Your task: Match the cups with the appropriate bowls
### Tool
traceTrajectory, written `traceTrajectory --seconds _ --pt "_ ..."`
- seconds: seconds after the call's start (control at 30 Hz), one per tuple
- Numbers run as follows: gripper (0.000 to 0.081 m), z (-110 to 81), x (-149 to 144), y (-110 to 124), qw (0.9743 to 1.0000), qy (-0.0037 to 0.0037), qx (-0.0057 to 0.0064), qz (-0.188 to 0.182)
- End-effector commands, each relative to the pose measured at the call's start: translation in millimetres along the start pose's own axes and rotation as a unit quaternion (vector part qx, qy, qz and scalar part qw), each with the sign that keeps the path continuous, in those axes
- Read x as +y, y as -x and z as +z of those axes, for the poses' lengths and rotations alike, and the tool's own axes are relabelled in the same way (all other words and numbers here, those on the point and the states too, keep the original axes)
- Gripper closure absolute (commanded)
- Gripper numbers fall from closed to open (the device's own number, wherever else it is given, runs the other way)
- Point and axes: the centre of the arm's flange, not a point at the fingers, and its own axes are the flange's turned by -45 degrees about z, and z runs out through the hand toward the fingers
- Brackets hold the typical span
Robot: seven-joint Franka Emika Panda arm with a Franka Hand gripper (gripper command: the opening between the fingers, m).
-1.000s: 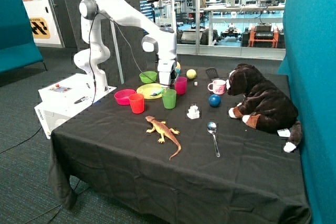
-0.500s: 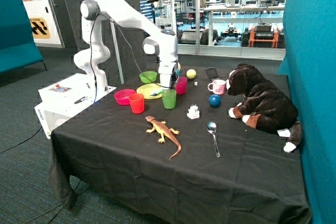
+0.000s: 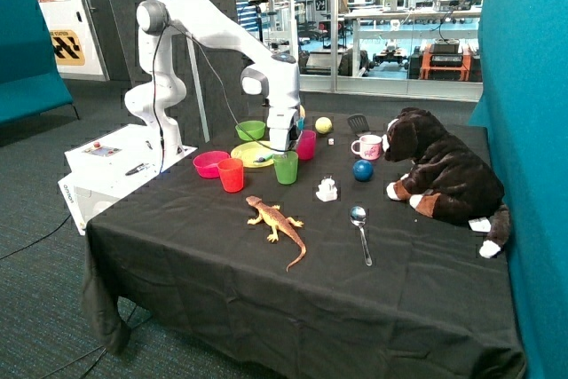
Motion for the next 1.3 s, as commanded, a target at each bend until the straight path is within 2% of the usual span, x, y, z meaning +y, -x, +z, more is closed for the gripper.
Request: traceTrajectory --seconds 0.0,0.07,0.13,0.2,0.27,1.27 --pt "0.0563 5.9 -3.6 3.0 1.0 0.00125 0.0018 0.001" --pt "0.0574 6.8 -3.8 3.4 1.0 0.00125 0.0018 0.002" --pt "0.0652 7.5 -4.0 3.9 1.0 0.00124 0.0018 0.003" --pt "0.0763 7.8 -3.8 4.4 1.0 0.00124 0.0018 0.005" --pt "0.0797 7.6 -3.3 4.8 1.0 0.00124 0.0018 0.007" --pt "0.0808 3.0 -7.9 1.7 1.0 0.00126 0.0018 -0.008"
